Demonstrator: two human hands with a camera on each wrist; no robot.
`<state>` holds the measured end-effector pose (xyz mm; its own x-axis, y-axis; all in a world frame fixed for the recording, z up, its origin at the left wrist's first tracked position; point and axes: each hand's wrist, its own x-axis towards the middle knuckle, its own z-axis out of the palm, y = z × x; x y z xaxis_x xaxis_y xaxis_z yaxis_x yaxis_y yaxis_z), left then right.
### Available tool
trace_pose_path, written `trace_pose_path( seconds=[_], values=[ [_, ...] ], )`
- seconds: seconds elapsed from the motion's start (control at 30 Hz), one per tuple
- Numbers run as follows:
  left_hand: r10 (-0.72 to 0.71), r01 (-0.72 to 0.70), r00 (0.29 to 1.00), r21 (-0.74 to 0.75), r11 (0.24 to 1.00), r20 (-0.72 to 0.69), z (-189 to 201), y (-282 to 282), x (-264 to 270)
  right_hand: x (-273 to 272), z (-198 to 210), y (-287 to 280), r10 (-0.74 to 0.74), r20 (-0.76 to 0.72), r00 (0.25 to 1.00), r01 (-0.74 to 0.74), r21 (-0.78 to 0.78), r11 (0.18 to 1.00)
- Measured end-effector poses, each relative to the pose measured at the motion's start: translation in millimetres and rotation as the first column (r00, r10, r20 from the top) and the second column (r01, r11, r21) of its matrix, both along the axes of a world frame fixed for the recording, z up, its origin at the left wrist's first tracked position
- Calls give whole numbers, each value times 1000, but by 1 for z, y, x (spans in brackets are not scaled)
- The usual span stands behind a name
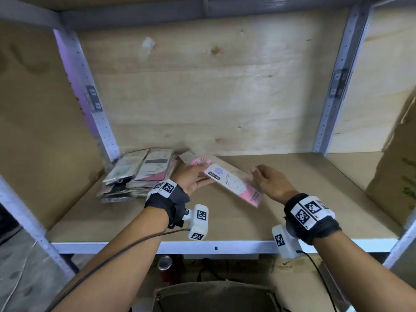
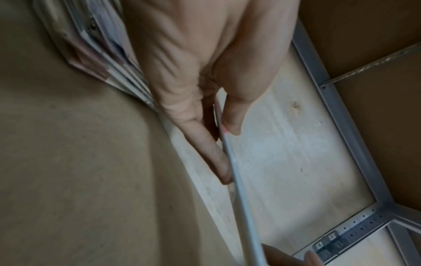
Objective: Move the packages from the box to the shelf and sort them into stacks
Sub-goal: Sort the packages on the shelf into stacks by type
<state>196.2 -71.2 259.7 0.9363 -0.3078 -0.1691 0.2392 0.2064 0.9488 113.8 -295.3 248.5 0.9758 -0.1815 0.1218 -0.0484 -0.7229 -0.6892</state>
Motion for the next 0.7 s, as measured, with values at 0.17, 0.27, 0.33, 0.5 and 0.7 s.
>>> trace_pose_path(
  seconds=[0.17,0.27,0.33,0.5,0.7],
  values=[
    [-81,79,997,-110,991,-14,-23,-9,9,28,-6,-11,-63,-71,995,57,-88,994],
    [-75,65,996,-159,985,-55,-25,-12,17,43,-12,-15,-50,-136,989,34,-121,992],
    [-43,38,998,-98,995,-52,-25,-10,23,48,-17,-15,-26,-165,986,12,-85,996],
    [147,-153,987,107,982,67,-32,16,42,53,-21,-16,49,-151,987,-60,-71,996],
    [-30,-88,974,496,864,224,-35,44,47,57,-29,-10,163,-154,975,-164,7,987]
  ],
)
